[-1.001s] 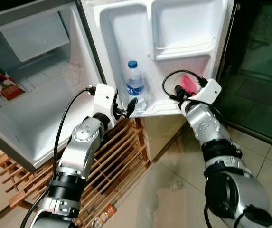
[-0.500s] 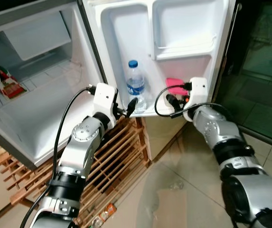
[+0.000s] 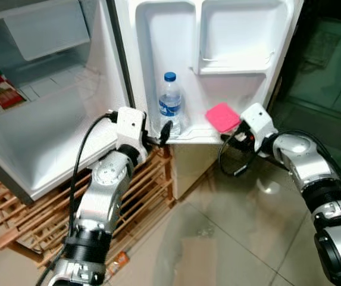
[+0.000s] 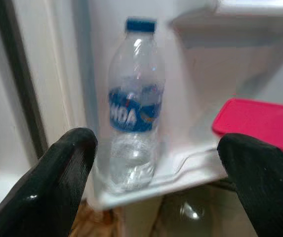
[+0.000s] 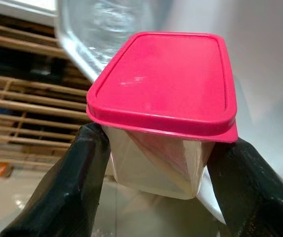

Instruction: Restocking fridge

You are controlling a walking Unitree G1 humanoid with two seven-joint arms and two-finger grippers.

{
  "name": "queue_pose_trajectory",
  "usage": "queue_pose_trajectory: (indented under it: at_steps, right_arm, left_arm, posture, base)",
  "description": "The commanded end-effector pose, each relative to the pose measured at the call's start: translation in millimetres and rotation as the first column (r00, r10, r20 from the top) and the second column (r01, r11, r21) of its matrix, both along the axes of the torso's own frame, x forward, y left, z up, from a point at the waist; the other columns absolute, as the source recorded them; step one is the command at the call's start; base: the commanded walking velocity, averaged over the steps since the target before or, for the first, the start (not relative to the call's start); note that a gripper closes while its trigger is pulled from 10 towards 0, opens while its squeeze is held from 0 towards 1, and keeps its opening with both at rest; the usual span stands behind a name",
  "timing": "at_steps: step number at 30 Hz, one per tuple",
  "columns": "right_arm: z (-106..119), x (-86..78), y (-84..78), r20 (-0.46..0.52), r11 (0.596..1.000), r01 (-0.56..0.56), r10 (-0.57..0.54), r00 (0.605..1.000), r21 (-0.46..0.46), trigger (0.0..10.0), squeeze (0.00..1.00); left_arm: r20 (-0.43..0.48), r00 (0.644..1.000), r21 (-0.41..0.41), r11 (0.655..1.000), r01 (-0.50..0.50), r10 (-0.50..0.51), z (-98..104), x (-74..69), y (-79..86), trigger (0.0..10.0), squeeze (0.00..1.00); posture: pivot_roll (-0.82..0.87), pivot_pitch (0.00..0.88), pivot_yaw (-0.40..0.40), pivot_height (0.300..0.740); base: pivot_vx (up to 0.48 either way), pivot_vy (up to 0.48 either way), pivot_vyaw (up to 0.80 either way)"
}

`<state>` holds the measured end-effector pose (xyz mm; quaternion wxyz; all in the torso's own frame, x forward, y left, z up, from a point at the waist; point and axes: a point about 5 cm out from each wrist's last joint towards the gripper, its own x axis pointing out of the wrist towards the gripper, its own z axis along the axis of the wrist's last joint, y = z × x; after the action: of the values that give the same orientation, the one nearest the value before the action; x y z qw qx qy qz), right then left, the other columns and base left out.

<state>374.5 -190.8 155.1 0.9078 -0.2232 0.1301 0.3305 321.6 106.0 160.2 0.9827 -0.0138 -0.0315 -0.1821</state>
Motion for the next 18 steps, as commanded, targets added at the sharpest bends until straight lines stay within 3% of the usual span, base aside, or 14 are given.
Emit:
queue_pose_trajectory:
  at_steps: [1, 5, 12, 18]
  right_arm:
    - [-0.9, -2.4, 0.4, -0.010, 0.998, -0.057, 0.057, 0.998, -0.020, 0.0, 0.00]
    - [-0.2, -3.7, -0.7, -0.004, 0.992, -0.104, 0.104, 0.995, -0.066, 0.0, 0.00]
    - [6.7, -4.2, -5.7, 0.034, 0.969, -0.179, 0.187, 0.982, -0.168, 0.0, 0.00]
    - [10.7, -5.3, -7.0, 0.027, 0.959, -0.226, 0.234, 0.972, -0.170, 0.0, 0.00]
  left_arm:
    - [-0.001, 1.000, -0.016, 0.999, -0.028, 0.028, 2.3, -1.6, 3.6, 10.0, 0.00]
    - [-0.007, 0.999, -0.026, 0.999, -0.037, 0.037, 1.1, -3.4, 3.3, 10.0, 0.00]
    - [-0.014, 0.999, -0.044, 0.998, -0.051, 0.051, 2.1, -7.7, -0.3, 10.0, 0.00]
    - [-0.020, 0.998, -0.050, 0.997, -0.065, 0.064, 1.1, -8.9, 1.8, 10.0, 0.00]
  posture:
    - [-0.20, 0.028, 0.019, 0.740]
    - [-0.20, 0.026, 0.016, 0.740]
    - [-0.19, 0.023, 0.012, 0.740]
    - [-0.20, 0.021, 0.016, 0.740]
  base:
    - [0.000, 0.000, 0.00]
    - [0.000, 0.000, 0.00]
    - [0.335, -0.332, 0.00]
    - [0.381, -0.286, 0.00]
